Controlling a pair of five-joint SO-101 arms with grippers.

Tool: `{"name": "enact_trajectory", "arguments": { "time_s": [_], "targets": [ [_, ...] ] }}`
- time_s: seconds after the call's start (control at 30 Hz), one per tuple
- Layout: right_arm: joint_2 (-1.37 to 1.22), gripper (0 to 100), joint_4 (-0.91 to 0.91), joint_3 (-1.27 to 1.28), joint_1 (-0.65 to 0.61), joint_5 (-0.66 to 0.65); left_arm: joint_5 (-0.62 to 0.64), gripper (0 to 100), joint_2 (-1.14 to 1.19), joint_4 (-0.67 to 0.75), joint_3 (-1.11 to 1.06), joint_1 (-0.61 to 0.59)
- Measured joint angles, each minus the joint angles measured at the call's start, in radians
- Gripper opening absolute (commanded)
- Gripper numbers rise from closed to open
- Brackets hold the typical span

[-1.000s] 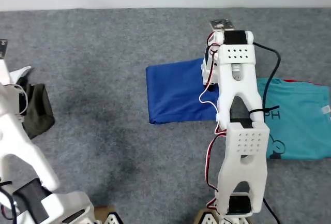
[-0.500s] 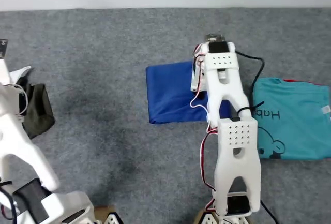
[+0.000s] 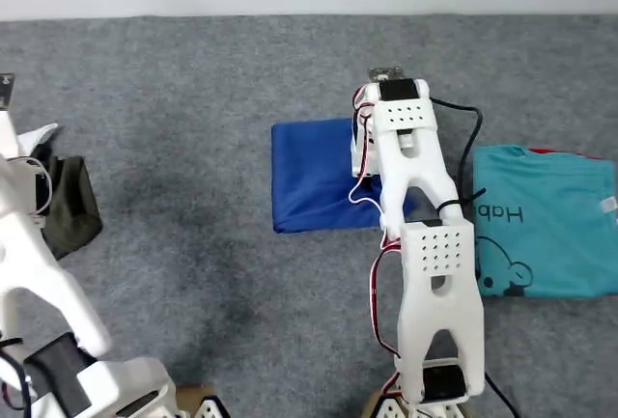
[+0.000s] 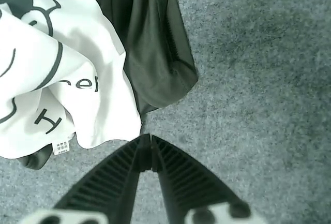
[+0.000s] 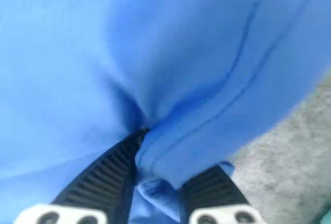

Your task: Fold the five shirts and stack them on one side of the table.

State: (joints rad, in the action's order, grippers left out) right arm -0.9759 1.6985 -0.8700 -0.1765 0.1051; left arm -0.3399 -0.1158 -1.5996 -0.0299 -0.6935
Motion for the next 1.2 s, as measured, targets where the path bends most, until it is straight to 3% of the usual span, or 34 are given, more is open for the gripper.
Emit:
{"name": "enact_trajectory", "arguments": {
  "time_s": [0.2, 0.33, 0.53, 0.73, 0.93, 1.07, 1.2],
  "targets": [
    [0.012, 1.0, 0.049, 0.014, 0.052, -0.190, 0.000, 0, 0.000, 0.000, 0.000, 0.000],
    [0.011, 1.0, 0.037, -0.017, 0.130, -0.436, 0.000, 0, 0.000, 0.000, 0.000, 0.000],
    [0.011, 1.0, -0.169, -0.035, 0.167, -0.847, 0.000, 0, 0.000, 0.000, 0.000, 0.000],
    [0.009, 1.8, -0.319, -0.035, 0.109, -1.043, 0.000, 0, 0.000, 0.000, 0.000, 0.000],
    [0.006, 19.4, -0.310, -0.063, 0.081, -1.039, 0.000, 0, 0.000, 0.000, 0.000, 0.000],
    [0.006, 30.2, -0.239, -0.193, 0.081, -0.813, 0.000, 0, 0.000, 0.000, 0.000, 0.000],
    [0.006, 30.8, -0.123, -0.353, 0.081, -0.519, 0.000, 0, 0.000, 0.000, -0.025, 0.000]
  ]
}}
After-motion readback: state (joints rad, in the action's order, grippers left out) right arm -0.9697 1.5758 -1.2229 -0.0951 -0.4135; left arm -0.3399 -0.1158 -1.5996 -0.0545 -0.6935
